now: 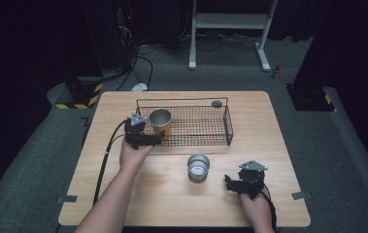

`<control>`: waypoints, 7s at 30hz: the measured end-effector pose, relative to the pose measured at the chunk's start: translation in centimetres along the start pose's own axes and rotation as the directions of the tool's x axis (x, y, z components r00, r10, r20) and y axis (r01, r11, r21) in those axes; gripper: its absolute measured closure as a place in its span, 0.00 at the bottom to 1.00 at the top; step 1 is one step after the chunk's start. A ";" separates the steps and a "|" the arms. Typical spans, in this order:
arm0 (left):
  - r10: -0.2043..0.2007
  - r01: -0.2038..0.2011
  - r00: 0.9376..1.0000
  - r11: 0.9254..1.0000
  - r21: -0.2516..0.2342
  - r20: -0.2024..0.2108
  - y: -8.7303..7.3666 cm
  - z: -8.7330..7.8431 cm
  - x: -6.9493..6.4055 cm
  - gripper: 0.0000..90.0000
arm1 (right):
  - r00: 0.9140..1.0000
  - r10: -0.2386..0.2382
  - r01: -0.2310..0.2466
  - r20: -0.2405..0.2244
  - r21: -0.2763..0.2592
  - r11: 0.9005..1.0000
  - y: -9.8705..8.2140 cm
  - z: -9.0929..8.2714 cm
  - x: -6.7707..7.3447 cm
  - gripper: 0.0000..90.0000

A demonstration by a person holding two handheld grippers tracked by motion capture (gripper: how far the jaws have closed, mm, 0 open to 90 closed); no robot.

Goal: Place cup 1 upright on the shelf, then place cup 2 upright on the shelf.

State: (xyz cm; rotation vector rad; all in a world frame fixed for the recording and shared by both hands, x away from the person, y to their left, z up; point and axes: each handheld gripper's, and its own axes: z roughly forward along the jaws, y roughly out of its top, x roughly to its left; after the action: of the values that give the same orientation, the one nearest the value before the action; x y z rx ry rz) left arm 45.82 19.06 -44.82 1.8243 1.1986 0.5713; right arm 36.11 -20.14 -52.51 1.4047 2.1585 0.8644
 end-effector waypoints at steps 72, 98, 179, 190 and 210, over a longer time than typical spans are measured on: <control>0.032 -0.039 0.999 0.979 0.202 0.036 -14.0 -7.5 0.9 0.05 | 1.000 0.003 -0.003 0.000 -0.001 1.000 0.0 0.0 0.0 0.10; 0.075 -0.067 0.997 0.973 0.219 -0.029 -14.2 -7.1 0.0 0.00 | 1.000 -0.027 0.027 0.000 -0.042 0.999 0.1 -0.8 0.6 0.14; 0.076 -0.067 0.997 0.974 0.216 -0.034 -14.3 -7.2 -0.1 0.02 | 0.950 -0.183 0.128 -0.253 -0.220 0.967 3.5 0.0 8.5 0.14; 0.072 -0.062 0.997 0.975 0.214 -0.041 -14.3 -7.2 -0.1 0.02 | 0.944 -0.199 0.137 -0.264 -0.236 0.962 4.3 1.1 8.9 0.15; 0.075 -0.064 0.996 0.975 0.212 -0.041 -14.3 -7.2 -0.1 0.03 | 0.941 -0.224 0.157 -0.254 -0.260 0.953 4.7 1.4 9.3 0.20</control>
State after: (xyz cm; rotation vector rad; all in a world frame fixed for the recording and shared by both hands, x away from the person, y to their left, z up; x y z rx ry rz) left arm 33.16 24.35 -53.06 2.0478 1.2722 0.5480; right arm 36.40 -9.87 -50.39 0.9836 2.2570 1.2605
